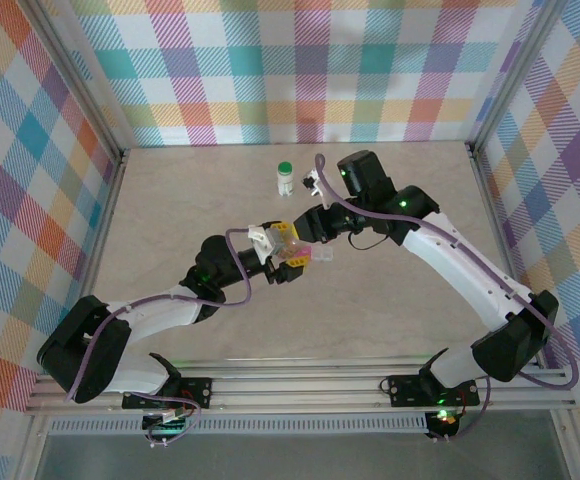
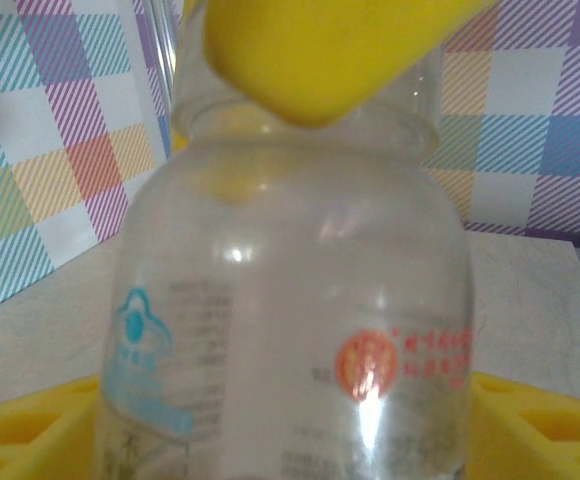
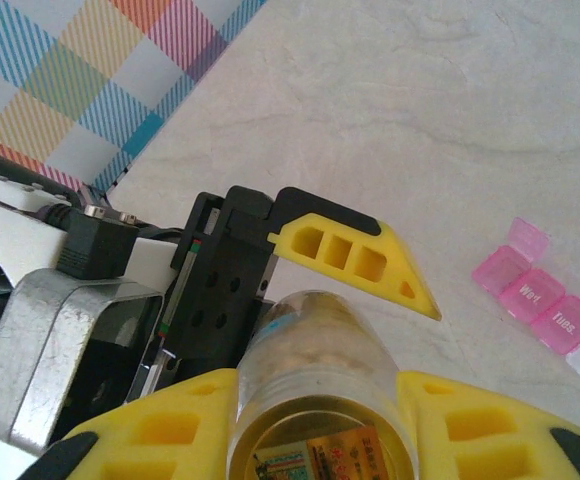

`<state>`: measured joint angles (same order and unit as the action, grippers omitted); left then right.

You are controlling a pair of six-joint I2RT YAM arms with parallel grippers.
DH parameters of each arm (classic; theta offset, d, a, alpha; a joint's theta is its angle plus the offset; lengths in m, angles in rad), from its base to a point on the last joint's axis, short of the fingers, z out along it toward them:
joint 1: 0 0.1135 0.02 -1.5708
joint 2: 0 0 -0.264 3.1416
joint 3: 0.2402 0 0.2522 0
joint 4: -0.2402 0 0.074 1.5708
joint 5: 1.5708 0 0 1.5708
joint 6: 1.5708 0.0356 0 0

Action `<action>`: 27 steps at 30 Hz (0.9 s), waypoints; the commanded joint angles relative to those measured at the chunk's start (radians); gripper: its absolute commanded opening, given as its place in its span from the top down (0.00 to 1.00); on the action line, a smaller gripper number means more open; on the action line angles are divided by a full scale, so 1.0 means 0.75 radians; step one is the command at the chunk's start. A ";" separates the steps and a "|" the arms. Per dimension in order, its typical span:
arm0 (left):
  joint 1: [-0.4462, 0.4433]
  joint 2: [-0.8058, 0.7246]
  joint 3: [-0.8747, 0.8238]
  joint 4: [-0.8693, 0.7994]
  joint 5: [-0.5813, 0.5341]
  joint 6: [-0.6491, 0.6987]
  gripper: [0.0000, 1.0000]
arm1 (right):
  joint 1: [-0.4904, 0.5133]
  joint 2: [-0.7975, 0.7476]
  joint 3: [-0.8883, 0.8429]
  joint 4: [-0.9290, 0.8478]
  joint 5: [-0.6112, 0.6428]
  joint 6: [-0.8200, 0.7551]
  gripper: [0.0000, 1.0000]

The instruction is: Sort the pills into containers

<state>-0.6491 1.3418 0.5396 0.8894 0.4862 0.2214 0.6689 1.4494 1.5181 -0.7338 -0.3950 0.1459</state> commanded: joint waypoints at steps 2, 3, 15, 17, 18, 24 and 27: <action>0.002 -0.009 0.043 -0.020 0.059 0.003 0.33 | 0.008 -0.049 -0.015 0.040 -0.023 0.024 0.74; 0.002 -0.009 0.045 -0.030 0.065 0.005 0.35 | 0.008 -0.053 -0.018 0.041 -0.023 0.024 0.74; 0.002 -0.019 0.041 -0.038 0.059 -0.011 0.41 | 0.008 -0.047 0.024 0.005 -0.006 0.012 0.74; 0.002 -0.031 0.045 -0.038 0.066 -0.018 0.53 | 0.008 -0.051 0.017 0.000 0.018 0.006 0.74; 0.002 -0.036 0.045 -0.039 0.068 -0.020 0.58 | 0.008 -0.054 0.013 -0.001 0.031 0.002 0.74; 0.002 -0.067 0.047 -0.078 0.065 -0.012 0.69 | 0.008 -0.062 -0.008 -0.002 0.101 -0.005 0.70; 0.002 -0.077 0.039 -0.076 0.007 -0.031 0.77 | 0.008 -0.068 -0.014 0.026 0.139 0.027 0.60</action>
<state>-0.6491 1.3220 0.5415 0.8173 0.5072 0.2173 0.6746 1.4281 1.5127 -0.7406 -0.3542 0.1581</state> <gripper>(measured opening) 0.522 0.390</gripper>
